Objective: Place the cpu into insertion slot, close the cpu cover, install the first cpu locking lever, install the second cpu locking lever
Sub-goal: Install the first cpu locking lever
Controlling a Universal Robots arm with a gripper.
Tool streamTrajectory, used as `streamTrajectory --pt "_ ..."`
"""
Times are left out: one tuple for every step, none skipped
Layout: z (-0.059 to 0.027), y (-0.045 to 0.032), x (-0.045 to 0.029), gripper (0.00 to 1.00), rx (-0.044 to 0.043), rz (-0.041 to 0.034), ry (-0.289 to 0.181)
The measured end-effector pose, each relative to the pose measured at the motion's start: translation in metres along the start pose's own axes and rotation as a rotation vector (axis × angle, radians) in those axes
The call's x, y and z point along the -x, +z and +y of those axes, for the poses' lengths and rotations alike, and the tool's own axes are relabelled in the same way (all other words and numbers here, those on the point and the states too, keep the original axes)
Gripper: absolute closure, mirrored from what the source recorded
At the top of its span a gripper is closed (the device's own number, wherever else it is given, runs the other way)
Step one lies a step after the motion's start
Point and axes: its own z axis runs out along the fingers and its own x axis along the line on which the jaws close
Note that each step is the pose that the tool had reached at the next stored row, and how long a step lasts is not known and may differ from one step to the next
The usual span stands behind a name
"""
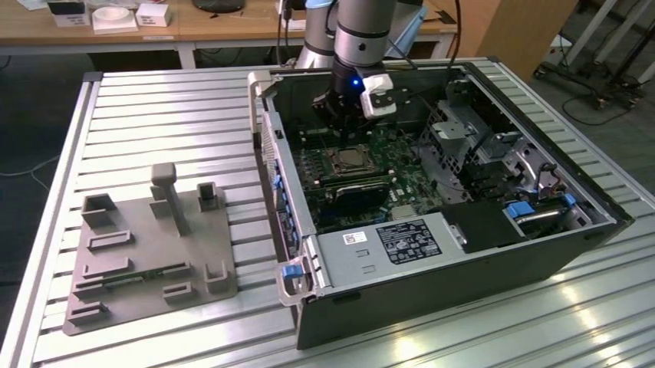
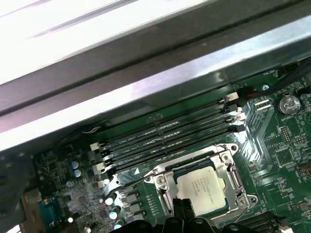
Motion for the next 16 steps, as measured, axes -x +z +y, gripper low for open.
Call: streamTrajectory --pt "-0.0002 -0.0008 -0.0005 0.90 0.0001 0.0000 -0.002" --pt "-0.0003 -0.0018 -0.0008 0.90 0.0001 0.0001 -0.006" --pt "-0.0003 -0.0028 -0.0010 0.90 0.0003 0.0001 -0.011" --pt "-0.0004 -0.0037 -0.0011 0.90 0.0004 0.0002 -0.017" --pt "-0.0004 -0.0045 -0.0012 0.90 0.0005 0.0003 -0.024" --pt "-0.0004 -0.0051 -0.0012 0.90 0.0007 0.0004 -0.033" --pt "-0.0004 -0.0051 -0.0012 0.90 0.0012 0.0005 -0.044" --pt "-0.0004 -0.0051 -0.0012 0.90 0.0015 0.0006 -0.062" --pt "-0.0004 -0.0052 -0.0013 0.90 0.0017 0.0009 -0.079" --pt "-0.0004 -0.0053 -0.0013 0.90 0.0017 0.0012 -0.097" --pt "-0.0004 -0.0053 -0.0013 0.90 0.0020 0.0014 -0.115" --pt "-0.0004 -0.0053 -0.0012 0.90 0.0023 0.0016 -0.133" --pt "-0.0004 -0.0053 -0.0012 0.90 0.0025 0.0018 -0.151" --pt "-0.0004 -0.0053 -0.0013 0.90 0.0027 0.0020 -0.168" --pt "-0.0004 -0.0053 -0.0012 0.90 0.0031 0.0022 -0.184" --pt "-0.0004 -0.0053 -0.0012 0.90 0.0034 0.0024 -0.199"
